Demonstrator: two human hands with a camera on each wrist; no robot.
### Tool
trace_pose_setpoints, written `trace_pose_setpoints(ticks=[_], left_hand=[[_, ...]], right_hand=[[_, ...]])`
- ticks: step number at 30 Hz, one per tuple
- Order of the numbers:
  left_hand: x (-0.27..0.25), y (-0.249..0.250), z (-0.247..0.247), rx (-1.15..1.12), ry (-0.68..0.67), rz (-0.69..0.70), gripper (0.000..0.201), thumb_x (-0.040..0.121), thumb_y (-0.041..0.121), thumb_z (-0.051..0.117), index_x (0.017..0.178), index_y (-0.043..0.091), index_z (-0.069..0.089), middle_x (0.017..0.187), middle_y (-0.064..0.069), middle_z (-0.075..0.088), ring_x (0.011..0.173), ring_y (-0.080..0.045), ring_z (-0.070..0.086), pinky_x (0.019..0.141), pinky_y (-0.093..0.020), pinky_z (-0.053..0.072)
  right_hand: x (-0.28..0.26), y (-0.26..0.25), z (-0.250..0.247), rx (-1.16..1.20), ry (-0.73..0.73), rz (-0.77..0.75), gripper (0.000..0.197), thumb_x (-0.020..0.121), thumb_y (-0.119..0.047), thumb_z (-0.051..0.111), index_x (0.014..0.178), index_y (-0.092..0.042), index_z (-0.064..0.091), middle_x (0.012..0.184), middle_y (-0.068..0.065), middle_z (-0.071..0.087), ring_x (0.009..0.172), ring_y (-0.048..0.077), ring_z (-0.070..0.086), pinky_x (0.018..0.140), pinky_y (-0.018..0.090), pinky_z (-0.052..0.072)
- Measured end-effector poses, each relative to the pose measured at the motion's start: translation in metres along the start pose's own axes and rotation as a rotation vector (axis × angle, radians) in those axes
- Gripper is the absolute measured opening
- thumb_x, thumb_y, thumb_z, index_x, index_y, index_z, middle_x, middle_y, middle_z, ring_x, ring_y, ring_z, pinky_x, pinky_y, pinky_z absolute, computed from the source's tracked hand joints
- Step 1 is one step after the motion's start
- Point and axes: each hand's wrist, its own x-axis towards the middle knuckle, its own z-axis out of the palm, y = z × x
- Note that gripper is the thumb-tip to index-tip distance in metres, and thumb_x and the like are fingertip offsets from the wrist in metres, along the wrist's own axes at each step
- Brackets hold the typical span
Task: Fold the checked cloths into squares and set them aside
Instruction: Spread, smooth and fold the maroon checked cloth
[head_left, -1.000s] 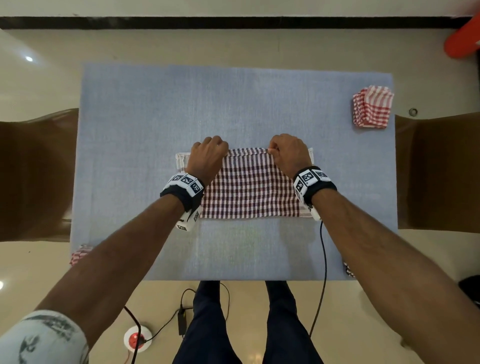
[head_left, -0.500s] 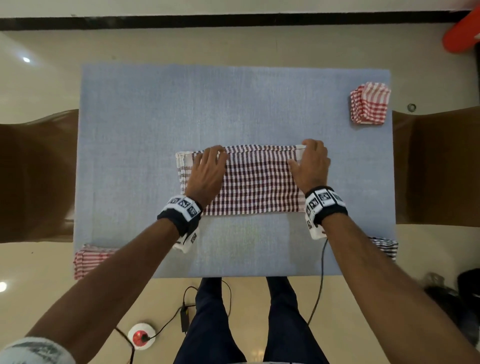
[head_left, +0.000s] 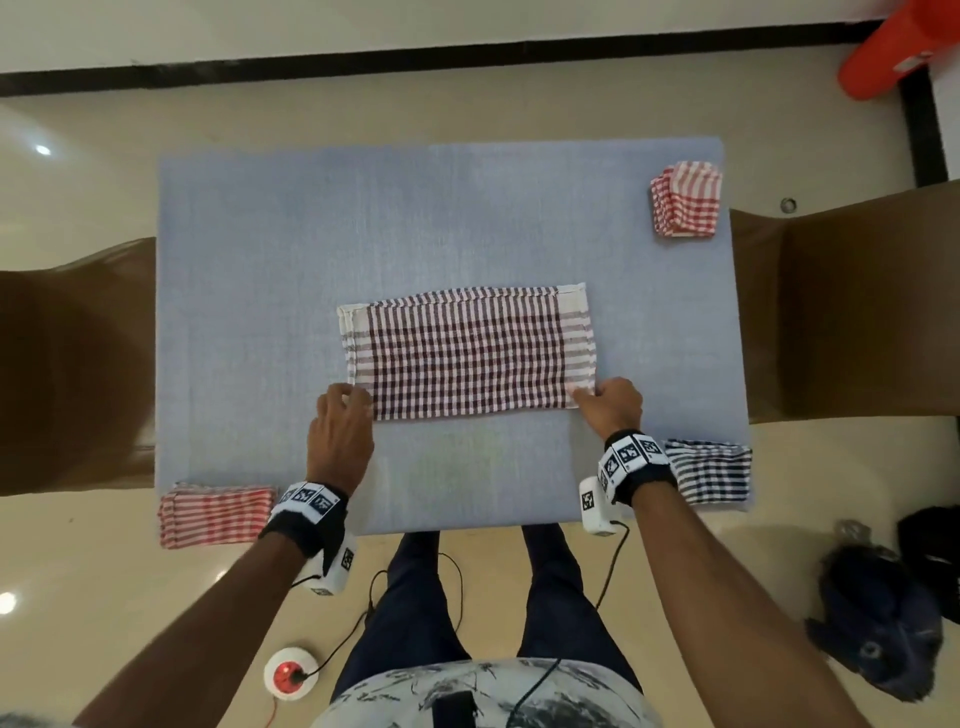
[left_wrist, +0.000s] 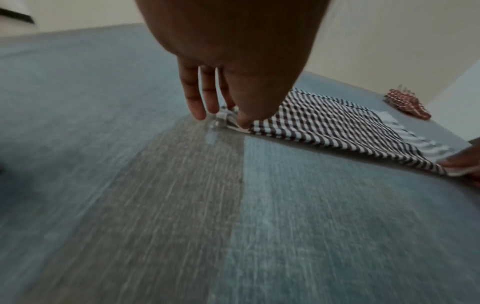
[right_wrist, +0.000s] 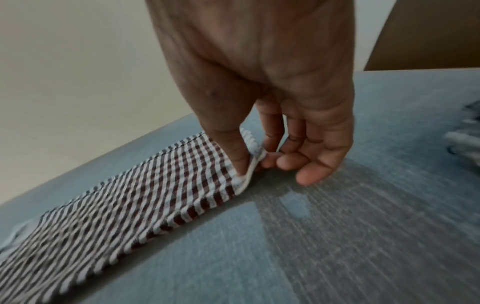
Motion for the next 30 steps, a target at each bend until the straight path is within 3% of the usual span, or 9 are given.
trace_pose_setpoints(ticks=[4, 6, 9, 11, 14, 17, 22, 26, 30], left_hand=[[-0.008, -0.004, 0.003, -0.271, 0.019, -0.238, 0.021, 0.097, 0.017, 0.064, 0.113, 0.01, 0.053, 0.113, -0.012, 0.055, 0.092, -0.027, 0.057, 0.075, -0.041, 0.05], [-0.009, -0.011, 0.0, -0.374, 0.037, -0.346, 0.024, 0.095, 0.022, 0.068, 0.111, 0.011, 0.054, 0.106, -0.009, 0.062, 0.091, -0.027, 0.06, 0.077, -0.04, 0.05], [-0.004, -0.011, 0.001, -0.451, 0.048, -0.396, 0.024, 0.093, 0.024, 0.073, 0.105, 0.006, 0.062, 0.1, -0.01, 0.07, 0.087, -0.024, 0.064, 0.075, -0.035, 0.05], [-0.002, -0.014, -0.002, -0.491, 0.055, -0.415, 0.022, 0.092, 0.023, 0.074, 0.102, 0.006, 0.065, 0.096, -0.009, 0.071, 0.082, -0.02, 0.064, 0.072, -0.032, 0.049], [0.0, -0.019, -0.002, -0.509, 0.039, -0.419, 0.019, 0.091, 0.022, 0.075, 0.099, 0.007, 0.066, 0.094, -0.008, 0.072, 0.082, -0.023, 0.067, 0.073, -0.034, 0.052], [-0.001, -0.022, -0.004, -0.535, 0.022, -0.417, 0.017, 0.093, 0.024, 0.074, 0.099, 0.009, 0.067, 0.093, -0.004, 0.071, 0.081, -0.019, 0.065, 0.073, -0.029, 0.047], [-0.004, -0.034, -0.003, -0.571, 0.015, -0.393, 0.018, 0.093, 0.03, 0.073, 0.099, 0.013, 0.068, 0.091, 0.0, 0.071, 0.082, -0.016, 0.065, 0.074, -0.029, 0.05], [-0.001, -0.045, -0.008, -0.591, 0.054, -0.388, 0.018, 0.093, 0.026, 0.073, 0.103, 0.011, 0.069, 0.094, 0.0, 0.071, 0.083, -0.016, 0.064, 0.077, -0.027, 0.05], [0.006, -0.053, -0.013, -0.607, -0.041, -0.349, 0.014, 0.095, 0.028, 0.071, 0.098, 0.014, 0.072, 0.088, 0.005, 0.071, 0.078, -0.009, 0.064, 0.073, -0.018, 0.044]], right_hand=[[-0.017, -0.002, -0.001, 0.136, 0.124, -0.036, 0.032, 0.086, -0.016, 0.074, 0.061, -0.011, 0.054, 0.057, 0.002, 0.05, 0.053, 0.014, 0.042, 0.05, 0.026, 0.032], [-0.033, -0.014, 0.002, 0.203, 0.187, -0.095, 0.03, 0.085, -0.014, 0.073, 0.061, -0.011, 0.055, 0.06, 0.003, 0.056, 0.056, 0.015, 0.045, 0.052, 0.028, 0.038], [-0.044, -0.028, 0.01, 0.264, 0.257, -0.159, 0.022, 0.084, -0.012, 0.072, 0.066, -0.007, 0.061, 0.065, 0.009, 0.067, 0.057, 0.018, 0.054, 0.058, 0.042, 0.054], [-0.058, -0.047, 0.019, 0.263, 0.264, -0.244, 0.018, 0.085, -0.011, 0.072, 0.07, -0.005, 0.065, 0.067, 0.01, 0.068, 0.059, 0.023, 0.06, 0.06, 0.044, 0.057], [-0.078, -0.082, 0.039, 0.265, 0.23, -0.417, 0.013, 0.086, -0.01, 0.072, 0.075, -0.005, 0.069, 0.069, 0.009, 0.069, 0.062, 0.028, 0.065, 0.058, 0.04, 0.055], [-0.097, -0.115, 0.072, 0.235, 0.166, -0.555, 0.009, 0.086, -0.012, 0.072, 0.077, -0.009, 0.07, 0.067, 0.003, 0.067, 0.058, 0.02, 0.06, 0.057, 0.032, 0.051], [-0.128, -0.152, 0.153, 0.035, -0.022, -0.737, 0.007, 0.089, -0.017, 0.07, 0.088, -0.011, 0.072, 0.079, 0.004, 0.068, 0.072, 0.018, 0.061, 0.065, 0.032, 0.052], [-0.143, -0.149, 0.208, -0.184, -0.166, -0.797, 0.014, 0.092, -0.022, 0.069, 0.081, -0.014, 0.066, 0.076, 0.003, 0.063, 0.069, 0.017, 0.058, 0.061, 0.036, 0.052], [-0.147, -0.14, 0.225, -0.229, -0.16, -0.777, 0.012, 0.094, -0.026, 0.069, 0.096, -0.014, 0.069, 0.088, 0.003, 0.069, 0.078, 0.019, 0.064, 0.066, 0.033, 0.052]])
